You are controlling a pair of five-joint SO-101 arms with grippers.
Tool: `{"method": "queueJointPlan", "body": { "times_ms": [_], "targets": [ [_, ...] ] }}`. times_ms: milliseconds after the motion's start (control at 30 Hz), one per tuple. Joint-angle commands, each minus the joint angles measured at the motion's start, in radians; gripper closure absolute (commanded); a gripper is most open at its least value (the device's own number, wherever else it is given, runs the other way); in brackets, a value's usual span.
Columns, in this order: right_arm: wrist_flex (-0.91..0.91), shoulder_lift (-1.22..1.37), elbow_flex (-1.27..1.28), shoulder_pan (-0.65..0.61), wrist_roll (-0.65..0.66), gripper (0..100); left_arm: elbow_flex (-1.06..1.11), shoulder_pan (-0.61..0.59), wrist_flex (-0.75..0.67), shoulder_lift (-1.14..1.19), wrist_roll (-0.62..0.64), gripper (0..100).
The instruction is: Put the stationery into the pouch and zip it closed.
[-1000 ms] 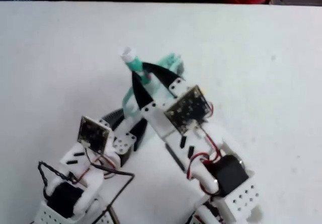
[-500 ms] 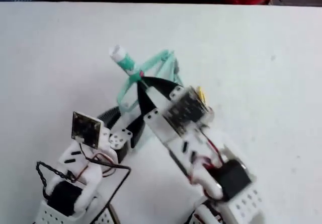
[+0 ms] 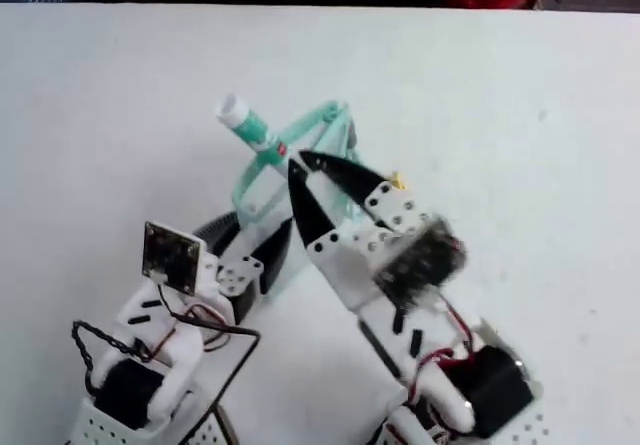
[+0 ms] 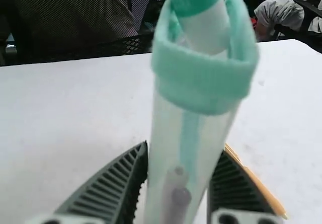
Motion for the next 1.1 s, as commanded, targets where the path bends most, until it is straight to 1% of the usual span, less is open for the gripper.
{"method": "queueJointPlan", "body": {
  "times_ms": [0,100,233,367,500,667,900,1067],
  "targets": [
    [-0.025,0.114,-0.195,0.001,0.012,98.1,-0.029,-0.007,0.003,0.001,0.012,82],
    [0.005,0.309,-0.362,-0.004,0.006,98.1,-0.029,-0.007,0.003,0.001,0.012,82],
    [0.108,0.559,-0.608,-0.074,0.012,98.1,-0.029,-0.007,0.003,0.001,0.012,82],
    [0.188,0.723,-0.829,-0.124,0.012,98.1,-0.029,-0.007,0.003,0.001,0.012,82],
    [0.240,0.846,-0.967,-0.127,0.012,98.1,-0.029,-0.007,0.003,0.001,0.011,82],
    [0.367,0.897,-1.026,-0.114,0.012,98.1,-0.029,-0.007,0.003,0.001,0.011,82],
    [0.533,0.883,-1.025,0.004,0.014,98.1,-0.031,-0.007,0.003,0.001,0.011,82],
    [0.596,0.829,-1.030,0.081,0.014,98.1,-0.029,-0.007,0.003,0.001,0.011,82]
  ]
}}
